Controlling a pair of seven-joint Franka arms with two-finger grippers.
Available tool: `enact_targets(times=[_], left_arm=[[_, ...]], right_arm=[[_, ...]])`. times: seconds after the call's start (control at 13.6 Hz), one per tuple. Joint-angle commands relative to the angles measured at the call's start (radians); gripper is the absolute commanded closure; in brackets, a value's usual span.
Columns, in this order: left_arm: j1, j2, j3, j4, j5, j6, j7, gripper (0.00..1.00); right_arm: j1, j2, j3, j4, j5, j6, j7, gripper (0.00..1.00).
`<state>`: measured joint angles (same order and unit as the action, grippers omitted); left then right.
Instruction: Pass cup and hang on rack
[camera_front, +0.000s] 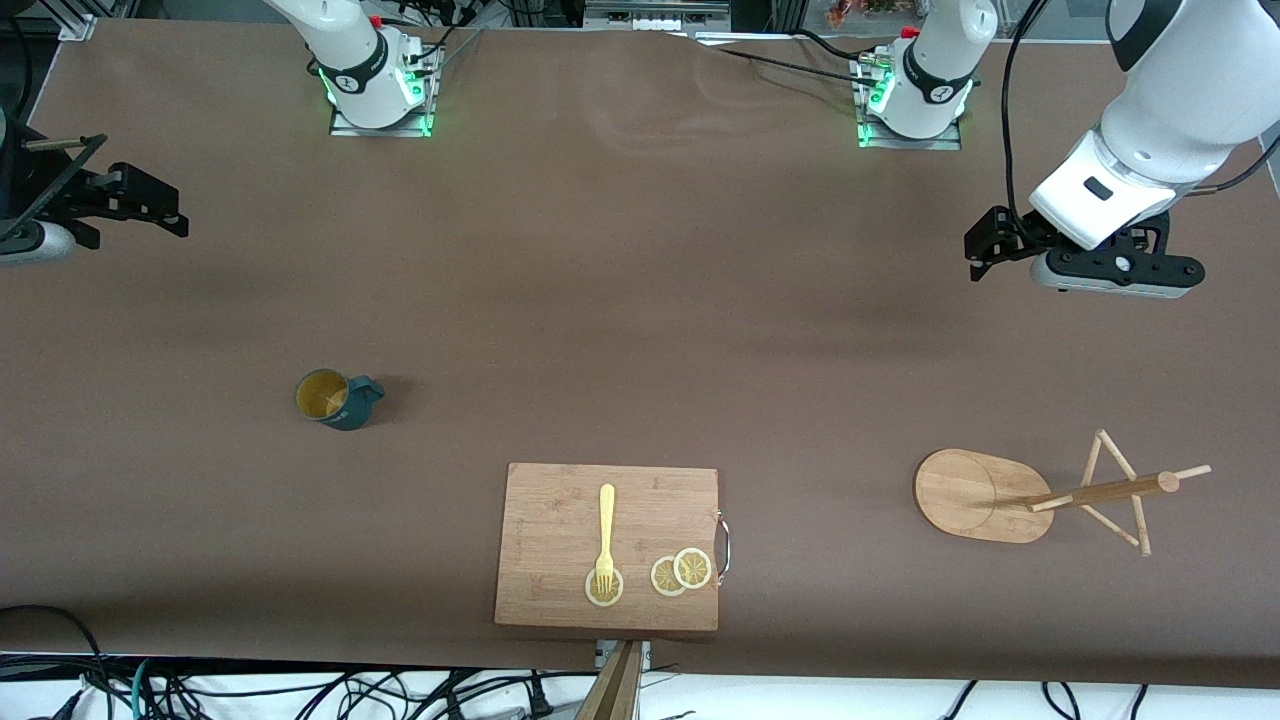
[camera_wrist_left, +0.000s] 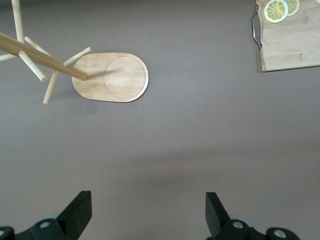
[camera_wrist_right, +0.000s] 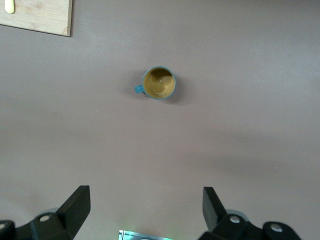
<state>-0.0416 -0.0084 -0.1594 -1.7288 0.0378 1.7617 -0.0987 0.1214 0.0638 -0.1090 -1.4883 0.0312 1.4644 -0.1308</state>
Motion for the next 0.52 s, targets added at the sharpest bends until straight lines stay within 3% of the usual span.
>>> enact_targets(times=[0.0, 0.44], left_arm=[[-0.001, 0.004, -0.002, 0.025, -0.015, -0.018, -0.006, 0.0], [-0.001, 0.005, -0.002, 0.025, -0.015, -0.016, -0.007, 0.0]], right_arm=[[-0.005, 0.008, 0.005, 0.03, -0.011, -0.033, -0.015, 0.01], [-0.006, 0.004, 0.005, 0.025, -0.013, -0.036, -0.012, 0.01]])
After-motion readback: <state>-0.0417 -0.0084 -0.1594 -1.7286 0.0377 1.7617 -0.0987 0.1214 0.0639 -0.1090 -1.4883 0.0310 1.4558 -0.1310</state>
